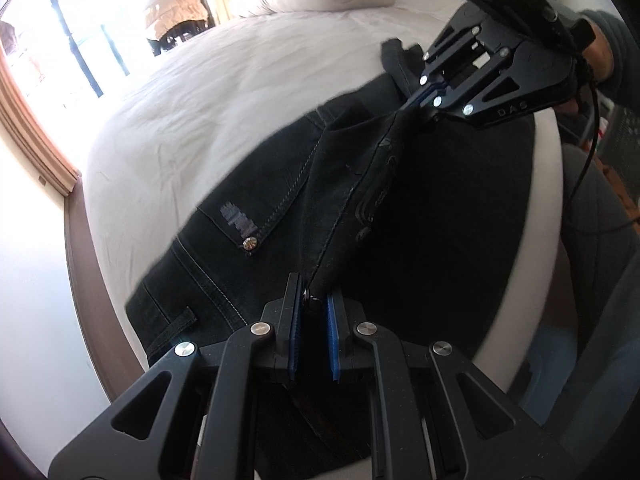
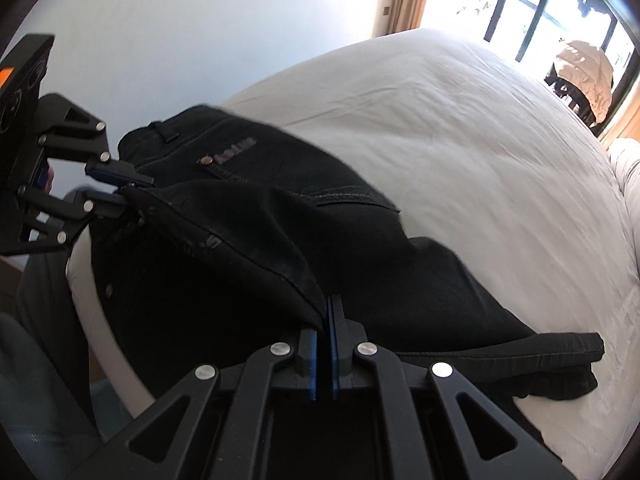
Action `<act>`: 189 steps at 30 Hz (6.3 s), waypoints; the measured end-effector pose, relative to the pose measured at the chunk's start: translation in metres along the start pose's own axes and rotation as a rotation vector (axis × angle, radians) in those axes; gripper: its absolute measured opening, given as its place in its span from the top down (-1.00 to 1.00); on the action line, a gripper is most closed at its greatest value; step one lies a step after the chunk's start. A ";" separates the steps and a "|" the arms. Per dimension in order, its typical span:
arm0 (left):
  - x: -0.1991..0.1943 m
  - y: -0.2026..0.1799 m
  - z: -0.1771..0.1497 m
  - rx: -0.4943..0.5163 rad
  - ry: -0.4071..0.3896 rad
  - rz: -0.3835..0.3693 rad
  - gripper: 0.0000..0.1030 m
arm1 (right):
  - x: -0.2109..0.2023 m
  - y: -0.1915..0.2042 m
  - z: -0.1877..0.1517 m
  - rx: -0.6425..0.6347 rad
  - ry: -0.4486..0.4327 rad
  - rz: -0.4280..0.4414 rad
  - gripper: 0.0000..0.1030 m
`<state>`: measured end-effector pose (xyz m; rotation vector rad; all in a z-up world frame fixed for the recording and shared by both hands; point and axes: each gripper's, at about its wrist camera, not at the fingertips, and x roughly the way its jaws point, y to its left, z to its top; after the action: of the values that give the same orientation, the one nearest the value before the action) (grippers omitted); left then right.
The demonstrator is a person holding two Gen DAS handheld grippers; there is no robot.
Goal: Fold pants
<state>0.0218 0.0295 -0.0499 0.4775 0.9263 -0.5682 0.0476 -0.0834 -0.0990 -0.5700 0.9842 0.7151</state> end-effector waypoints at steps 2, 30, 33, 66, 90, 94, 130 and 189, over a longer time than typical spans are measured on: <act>0.001 -0.010 -0.009 0.015 0.015 -0.008 0.81 | 0.001 0.013 -0.009 -0.018 0.015 -0.009 0.89; 0.035 -0.048 -0.042 0.215 0.086 -0.045 0.81 | 0.048 0.096 -0.075 -0.009 0.084 -0.083 0.89; 0.033 -0.048 -0.051 0.226 0.088 -0.044 0.81 | 0.050 0.103 -0.075 0.004 0.081 -0.077 0.88; 0.006 -0.050 -0.070 0.111 0.039 -0.073 -0.40 | 0.028 0.073 -0.103 0.140 0.014 -0.097 0.26; 0.051 -0.037 -0.005 -0.226 0.043 -0.061 -0.52 | -0.002 0.007 -0.125 0.474 -0.116 0.064 -0.07; 0.040 -0.035 0.016 -0.249 -0.011 -0.059 -0.52 | -0.052 -0.072 -0.136 0.678 -0.261 0.031 -0.08; 0.115 -0.034 0.035 -0.272 0.108 -0.083 -0.52 | 0.031 -0.383 -0.194 1.460 -0.323 0.219 0.65; 0.136 -0.059 0.047 -0.327 0.111 0.017 -0.82 | -0.073 -0.258 -0.467 1.831 -0.588 -0.106 0.91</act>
<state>0.0768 -0.0769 -0.1487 0.2227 1.0970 -0.3676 -0.0346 -0.6027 -0.2132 1.1285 0.6706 -0.2934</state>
